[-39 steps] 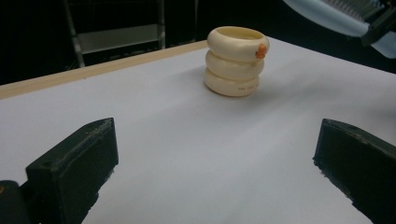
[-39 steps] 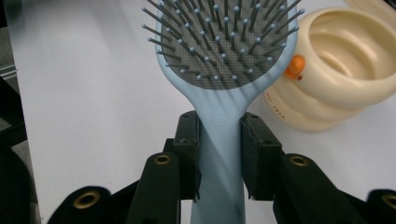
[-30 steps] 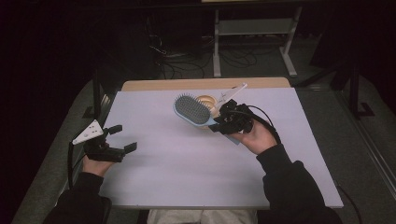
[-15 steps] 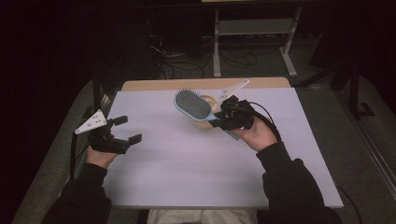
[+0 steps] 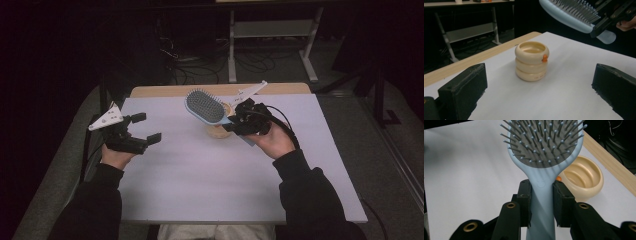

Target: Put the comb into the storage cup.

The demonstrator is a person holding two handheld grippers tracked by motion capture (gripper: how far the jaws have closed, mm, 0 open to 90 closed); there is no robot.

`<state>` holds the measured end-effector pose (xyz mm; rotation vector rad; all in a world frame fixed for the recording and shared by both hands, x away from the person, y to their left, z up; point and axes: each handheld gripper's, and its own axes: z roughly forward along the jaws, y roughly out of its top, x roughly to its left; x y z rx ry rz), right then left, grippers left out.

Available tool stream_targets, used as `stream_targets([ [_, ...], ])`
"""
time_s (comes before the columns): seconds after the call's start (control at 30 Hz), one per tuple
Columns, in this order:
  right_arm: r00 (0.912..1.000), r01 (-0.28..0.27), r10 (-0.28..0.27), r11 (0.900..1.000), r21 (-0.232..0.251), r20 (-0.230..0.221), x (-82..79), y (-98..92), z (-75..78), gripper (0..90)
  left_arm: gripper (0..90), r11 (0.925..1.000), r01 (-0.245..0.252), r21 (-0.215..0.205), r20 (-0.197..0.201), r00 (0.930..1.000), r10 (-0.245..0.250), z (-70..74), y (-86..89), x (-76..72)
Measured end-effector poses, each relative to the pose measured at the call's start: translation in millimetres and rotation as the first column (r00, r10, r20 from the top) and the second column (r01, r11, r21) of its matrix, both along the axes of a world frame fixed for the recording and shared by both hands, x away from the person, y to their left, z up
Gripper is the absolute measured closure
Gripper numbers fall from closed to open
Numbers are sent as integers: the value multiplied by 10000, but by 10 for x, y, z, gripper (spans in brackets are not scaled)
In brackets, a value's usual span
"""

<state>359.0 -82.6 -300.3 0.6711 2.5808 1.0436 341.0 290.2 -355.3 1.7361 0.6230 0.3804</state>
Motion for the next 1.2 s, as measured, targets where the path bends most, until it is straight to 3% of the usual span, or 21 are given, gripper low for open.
stream_targets([
  [0.17, 9999, 1, -2, 10000, 40, 143, 14, 18, 29, 687, 0, 9987, 139, -486, -104, 9998, -145, 67, -45, 50],
  [0.63, 9984, 142, -165, 9990, 429, 546, 58, 29, 112, 687, 0, 9919, 409, -1200, -395, 9982, -460, 262, -296, 274],
  [1.2, 9951, 351, -435, 9949, 943, 885, 115, -62, 144, 687, 0, 9809, 1104, -1599, -698, 9900, -1228, 371, -749, 460],
])
